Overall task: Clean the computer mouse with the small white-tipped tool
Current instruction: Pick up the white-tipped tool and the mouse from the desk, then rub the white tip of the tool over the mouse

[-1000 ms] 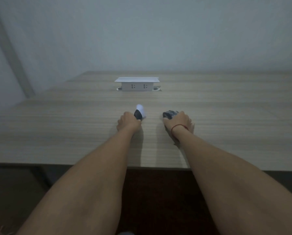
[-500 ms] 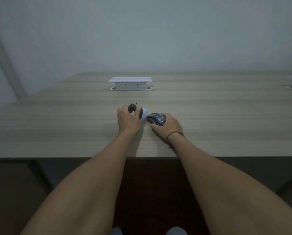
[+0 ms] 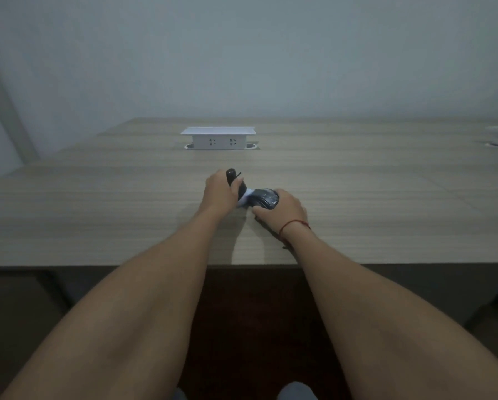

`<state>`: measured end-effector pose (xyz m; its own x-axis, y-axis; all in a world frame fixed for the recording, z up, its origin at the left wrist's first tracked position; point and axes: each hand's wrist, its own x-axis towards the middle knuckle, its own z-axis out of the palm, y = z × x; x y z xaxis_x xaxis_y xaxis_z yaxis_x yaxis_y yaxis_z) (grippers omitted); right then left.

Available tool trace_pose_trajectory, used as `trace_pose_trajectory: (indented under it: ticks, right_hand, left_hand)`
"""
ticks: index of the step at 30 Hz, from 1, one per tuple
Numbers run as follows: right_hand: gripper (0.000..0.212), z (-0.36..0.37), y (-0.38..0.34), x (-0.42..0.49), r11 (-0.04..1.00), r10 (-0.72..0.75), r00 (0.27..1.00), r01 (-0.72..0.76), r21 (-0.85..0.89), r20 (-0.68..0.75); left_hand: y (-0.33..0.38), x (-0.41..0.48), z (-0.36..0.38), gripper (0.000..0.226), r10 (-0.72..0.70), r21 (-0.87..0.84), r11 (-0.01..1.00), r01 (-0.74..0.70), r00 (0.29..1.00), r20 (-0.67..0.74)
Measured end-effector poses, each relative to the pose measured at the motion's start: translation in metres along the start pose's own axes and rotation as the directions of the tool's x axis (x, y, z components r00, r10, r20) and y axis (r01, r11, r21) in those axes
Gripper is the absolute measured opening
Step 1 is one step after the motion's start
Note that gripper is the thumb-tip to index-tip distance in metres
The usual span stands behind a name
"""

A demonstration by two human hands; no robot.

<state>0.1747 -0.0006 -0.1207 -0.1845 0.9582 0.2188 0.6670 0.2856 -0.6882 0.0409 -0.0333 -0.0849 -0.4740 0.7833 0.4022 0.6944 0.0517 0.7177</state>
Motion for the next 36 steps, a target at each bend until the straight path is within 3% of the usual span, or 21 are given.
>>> trace_pose_trajectory:
  ticks: [3,8,13,21,27,33,36]
  right_hand:
    - [0.053,0.001,-0.001,0.001,1.0,0.007,1.0,-0.007,0.003,-0.009]
    - [0.058,-0.001,-0.002,0.0,1.0,0.008,1.0,-0.008,0.005,-0.014]
    - [0.051,-0.001,0.0,0.001,1.0,0.007,1.0,-0.007,0.024,-0.012]
    - [0.054,-0.001,0.001,0.0,1.0,-0.007,1.0,0.007,0.01,0.003]
    - [0.056,-0.001,0.0,-0.001,1.0,-0.012,1.0,0.012,0.016,0.005]
    - [0.047,-0.001,0.002,-0.001,0.998,-0.006,1.0,0.005,0.056,0.002]
    - [0.048,-0.002,0.002,-0.001,0.999,-0.015,1.0,0.015,0.046,-0.002]
  left_hand:
    - [0.002,-0.005,0.003,0.032,-0.004,-0.114,0.993,0.001,0.999,-0.031]
    - [-0.005,-0.006,0.007,0.03,-0.023,-0.002,1.0,0.023,0.999,-0.022]
    - [0.011,0.0,0.011,0.031,0.05,-0.109,0.992,-0.058,0.996,-0.07]
    - [0.017,0.004,0.011,0.034,-0.037,0.055,0.998,0.037,0.999,0.006]
    - [-0.002,-0.005,0.01,0.029,-0.027,0.019,0.999,0.028,0.999,-0.044]
    - [0.016,-0.019,0.017,0.025,-0.014,-0.217,0.976,-0.023,0.986,-0.169]
    - [0.011,-0.018,0.02,0.022,-0.011,-0.135,0.991,-0.006,0.993,-0.119]
